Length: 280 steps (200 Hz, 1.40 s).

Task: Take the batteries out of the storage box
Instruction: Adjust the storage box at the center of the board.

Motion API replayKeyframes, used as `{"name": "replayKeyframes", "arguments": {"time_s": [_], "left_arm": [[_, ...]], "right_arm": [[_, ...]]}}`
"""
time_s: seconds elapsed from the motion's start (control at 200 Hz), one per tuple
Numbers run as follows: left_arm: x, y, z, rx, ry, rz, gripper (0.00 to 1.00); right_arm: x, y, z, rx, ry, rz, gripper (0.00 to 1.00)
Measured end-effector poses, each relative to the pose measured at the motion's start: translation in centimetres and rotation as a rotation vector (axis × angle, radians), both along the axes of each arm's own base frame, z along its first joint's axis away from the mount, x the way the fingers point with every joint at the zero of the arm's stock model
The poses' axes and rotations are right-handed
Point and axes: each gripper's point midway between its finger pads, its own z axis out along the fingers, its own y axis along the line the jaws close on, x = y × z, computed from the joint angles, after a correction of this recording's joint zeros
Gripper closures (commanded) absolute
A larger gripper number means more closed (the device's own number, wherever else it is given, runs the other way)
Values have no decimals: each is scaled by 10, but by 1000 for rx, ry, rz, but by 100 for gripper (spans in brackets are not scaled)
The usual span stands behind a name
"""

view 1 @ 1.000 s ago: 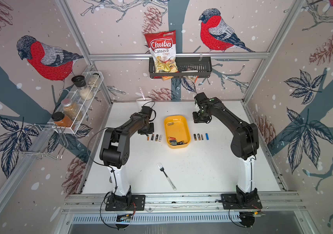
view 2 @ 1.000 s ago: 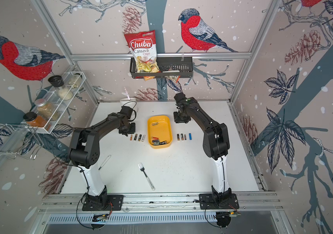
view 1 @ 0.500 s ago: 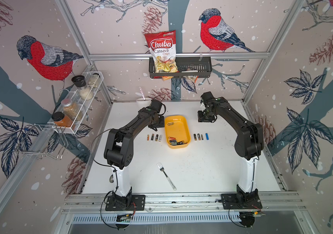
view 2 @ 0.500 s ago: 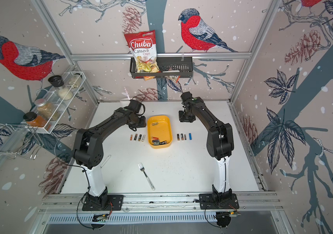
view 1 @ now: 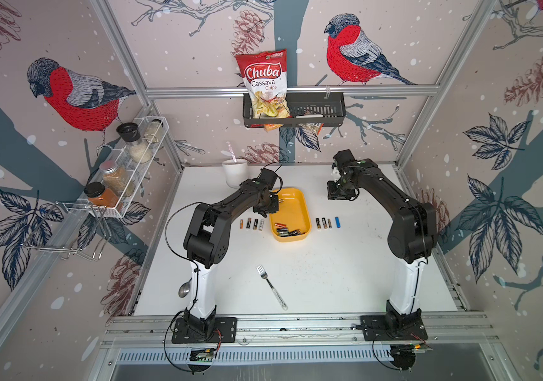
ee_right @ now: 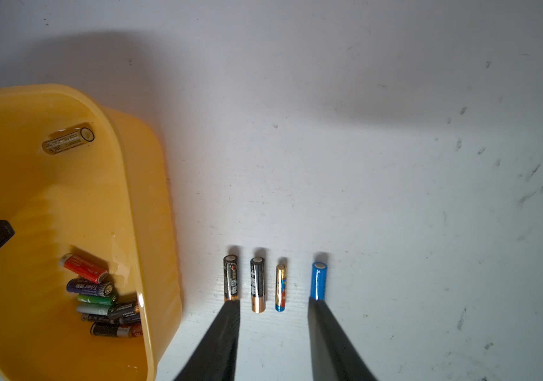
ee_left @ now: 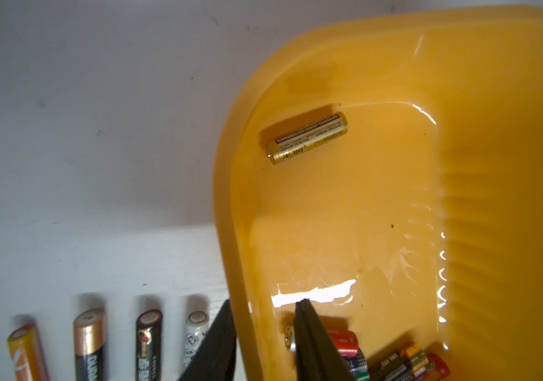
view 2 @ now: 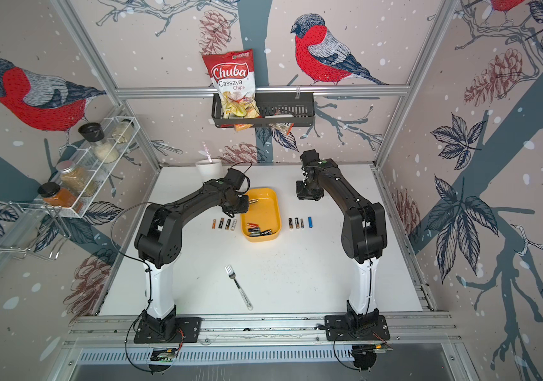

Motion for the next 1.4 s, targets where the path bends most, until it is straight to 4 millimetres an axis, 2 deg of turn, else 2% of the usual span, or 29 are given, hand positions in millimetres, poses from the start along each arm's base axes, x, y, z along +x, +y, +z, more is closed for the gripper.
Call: {"name": "replayKeyframes", "arguments": {"time_s": [0.225,0.605,0.82,1.006,1.181,1.401], "left_arm": [[2,-3,-2,4,5,16,88],[2,-5,1,4,30,11,100],[0,-14,11,-77,82,-8,100],[-9,-8,18,-196,170,-7,100],[-15,-5,27,-322,226,-9,100],[-32,-12,27,-502,326,-24,100]], "right_arm": [[-1,-6,2,4,-5,-8,60],[-2,-14,3,9,-12,-20,60],[3,-13,12,20,-37,-22,60],[6,-21,25,26,-66,-29,60],[7,-24,27,32,-65,-34,60],[13,-26,36,46,-84,-41,60]]}}
